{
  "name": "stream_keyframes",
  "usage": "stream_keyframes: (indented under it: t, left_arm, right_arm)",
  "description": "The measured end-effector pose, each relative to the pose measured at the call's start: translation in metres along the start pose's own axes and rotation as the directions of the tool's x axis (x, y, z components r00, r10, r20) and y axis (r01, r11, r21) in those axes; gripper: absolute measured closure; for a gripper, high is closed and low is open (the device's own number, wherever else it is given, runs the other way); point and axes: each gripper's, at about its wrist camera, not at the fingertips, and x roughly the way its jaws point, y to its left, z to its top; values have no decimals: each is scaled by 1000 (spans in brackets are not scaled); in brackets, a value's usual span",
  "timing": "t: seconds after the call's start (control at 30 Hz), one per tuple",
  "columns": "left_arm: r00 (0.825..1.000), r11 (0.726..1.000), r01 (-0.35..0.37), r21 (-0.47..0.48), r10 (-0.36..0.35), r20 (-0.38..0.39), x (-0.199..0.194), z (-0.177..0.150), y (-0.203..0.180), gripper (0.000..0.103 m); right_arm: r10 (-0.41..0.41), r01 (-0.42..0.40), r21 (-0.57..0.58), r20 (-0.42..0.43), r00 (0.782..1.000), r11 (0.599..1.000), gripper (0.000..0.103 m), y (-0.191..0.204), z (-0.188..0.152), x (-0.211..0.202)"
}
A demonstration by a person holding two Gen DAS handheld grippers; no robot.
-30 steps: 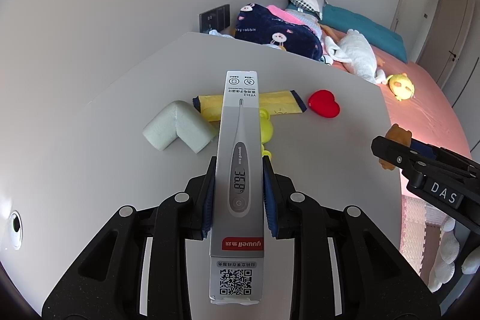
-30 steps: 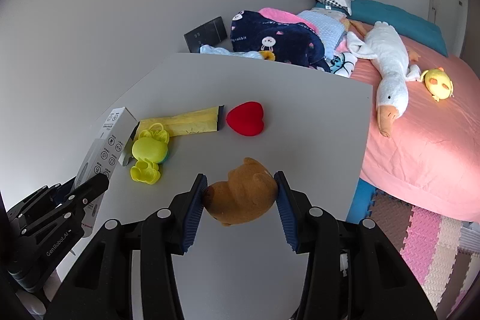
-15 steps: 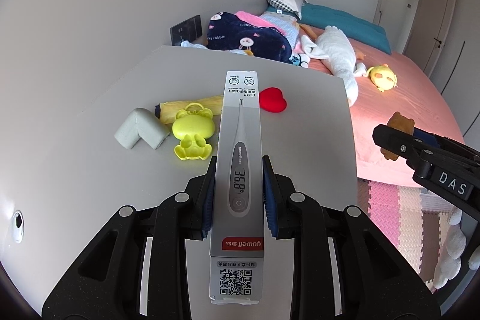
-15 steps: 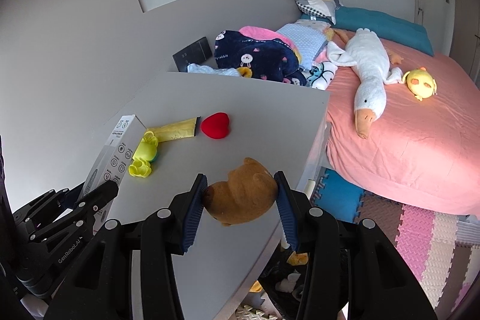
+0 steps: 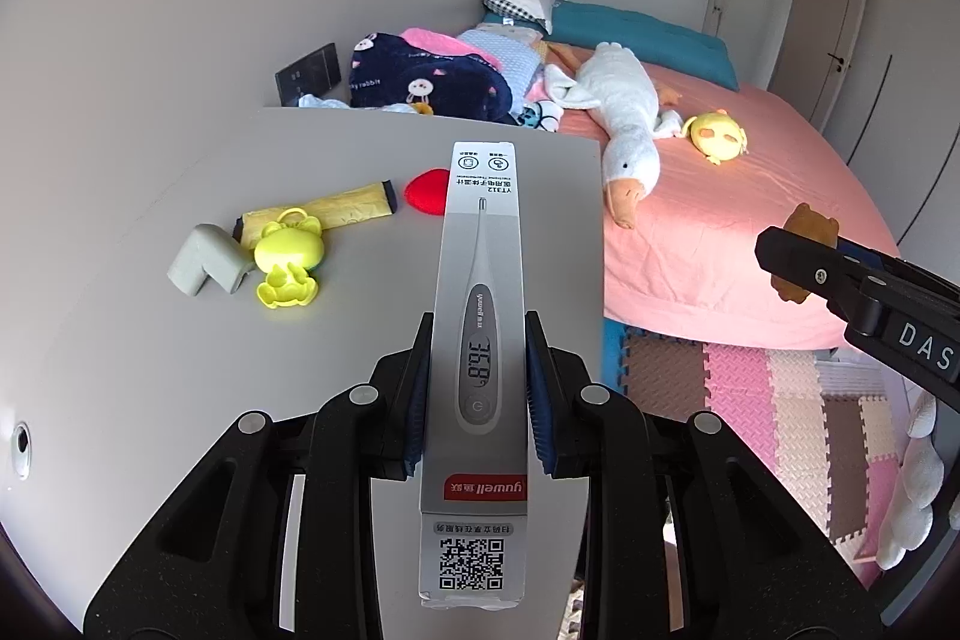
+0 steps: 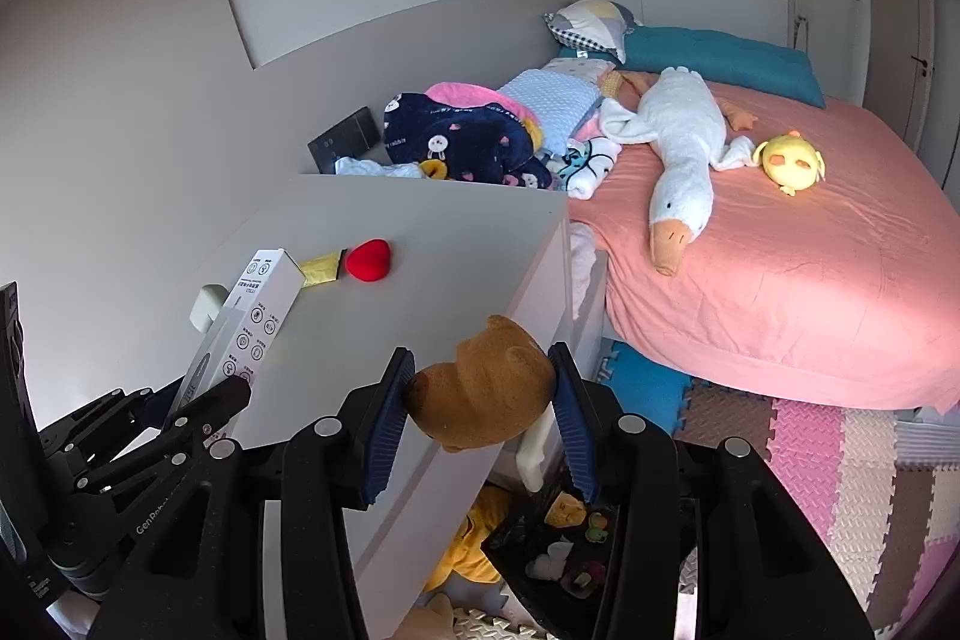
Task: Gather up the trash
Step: 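Carry the box and teddy bear to the black trash bag and open both grippers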
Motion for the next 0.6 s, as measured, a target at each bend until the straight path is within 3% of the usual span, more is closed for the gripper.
stream_keyframes:
  t: [0.6]
  left_arm:
    - [990, 985, 131, 109, -125, -63, 9, -12, -88, 76]
  right_arm:
    - [-116, 111, 107, 38, 993, 988, 56, -80, -11, -40]
